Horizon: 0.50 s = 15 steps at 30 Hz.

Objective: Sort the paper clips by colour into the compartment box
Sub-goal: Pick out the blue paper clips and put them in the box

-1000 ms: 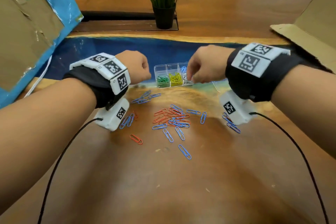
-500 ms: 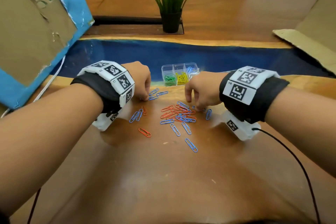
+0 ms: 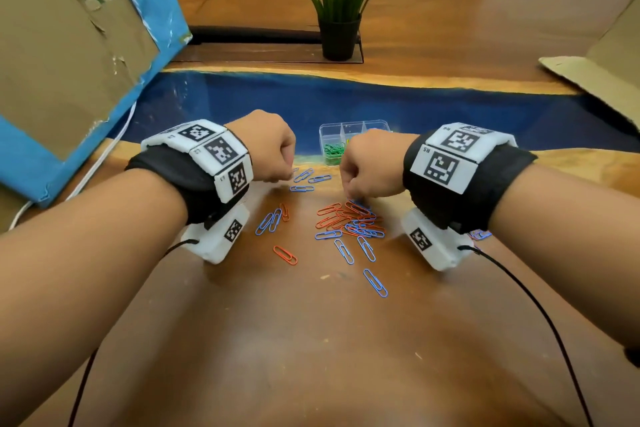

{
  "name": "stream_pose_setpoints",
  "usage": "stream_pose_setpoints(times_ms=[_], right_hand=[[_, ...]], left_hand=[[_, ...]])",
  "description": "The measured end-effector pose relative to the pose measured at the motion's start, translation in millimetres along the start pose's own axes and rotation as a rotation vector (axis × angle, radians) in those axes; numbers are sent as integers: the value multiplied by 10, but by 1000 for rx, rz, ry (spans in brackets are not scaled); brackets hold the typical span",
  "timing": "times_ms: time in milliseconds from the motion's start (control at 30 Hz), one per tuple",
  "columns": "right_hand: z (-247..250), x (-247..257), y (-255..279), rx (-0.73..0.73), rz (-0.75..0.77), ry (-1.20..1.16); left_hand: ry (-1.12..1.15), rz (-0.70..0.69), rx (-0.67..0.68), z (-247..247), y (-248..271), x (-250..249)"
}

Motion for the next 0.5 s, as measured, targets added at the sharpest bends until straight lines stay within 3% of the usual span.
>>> stream_pose_setpoints(times_ms=[200,333,500], right_hand=[[110,215,-93,-91,41,29],[18,318,-174,-34,21,82],[-35,333,-257,-67,-4,135]], left_hand=[[223,-11,35,-28,142,6],[166,39,67,-34,202,38],[100,109,132,-55,237,118]])
Point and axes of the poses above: each hand's wrist, its own y-axis away from the middle knuckle, its own z-axis out of the back of the hand, x = y × z, the point moved 5 cm from there along -y, towards the middle knuckle, and after that the axes turned 1 degree about x, right-handed, at the moved point
